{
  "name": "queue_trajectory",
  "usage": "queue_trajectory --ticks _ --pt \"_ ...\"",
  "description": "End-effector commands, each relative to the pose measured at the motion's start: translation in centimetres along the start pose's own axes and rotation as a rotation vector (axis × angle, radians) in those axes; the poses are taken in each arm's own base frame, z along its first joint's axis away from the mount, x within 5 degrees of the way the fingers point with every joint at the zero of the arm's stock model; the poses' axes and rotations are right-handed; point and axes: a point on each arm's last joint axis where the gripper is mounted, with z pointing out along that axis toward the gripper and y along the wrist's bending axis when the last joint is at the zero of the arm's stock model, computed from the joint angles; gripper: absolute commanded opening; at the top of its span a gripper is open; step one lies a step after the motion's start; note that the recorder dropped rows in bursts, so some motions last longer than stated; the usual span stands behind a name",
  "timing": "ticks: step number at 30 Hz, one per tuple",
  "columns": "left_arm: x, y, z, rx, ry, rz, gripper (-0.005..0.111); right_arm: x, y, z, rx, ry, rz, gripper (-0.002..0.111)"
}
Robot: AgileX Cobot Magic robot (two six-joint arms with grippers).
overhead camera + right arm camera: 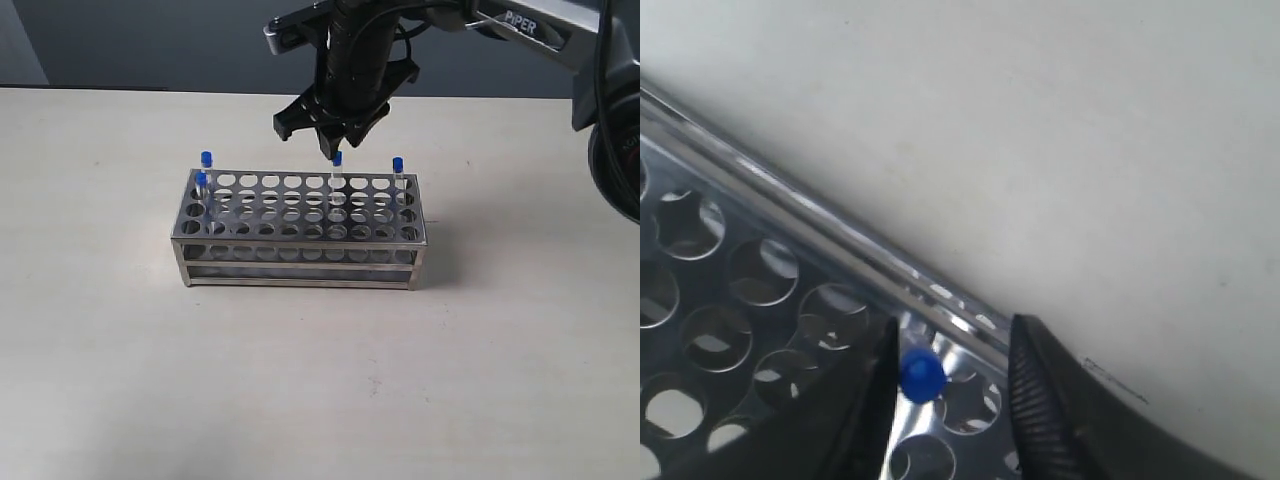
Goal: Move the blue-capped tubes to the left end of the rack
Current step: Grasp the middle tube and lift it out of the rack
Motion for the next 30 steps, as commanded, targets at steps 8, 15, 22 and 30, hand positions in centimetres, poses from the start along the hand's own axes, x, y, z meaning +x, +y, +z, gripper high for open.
queue_trajectory --ticks 8,15,22,30 --pt "-0.2 0.0 0.0 0.004 -0.010 -0.005 0.001 0.1 0.1 1.4 -0.059 0.026 -0.013 0.036" --pt "-0.2 0.0 0.0 0.004 -0.008 -0.008 0.001 0.2 0.2 2.2 -0.064 0.041 -0.012 0.024" --pt "-0.2 0.0 0.0 0.004 -0.008 -0.008 0.001 0.1 0.1 1.6 -0.063 0.030 -0.011 0.000" --pt "-0.2 0.0 0.0 0.004 -0.008 -0.008 0.001 0.0 0.0 -3.5 -0.052 -0.074 -0.013 0.000"
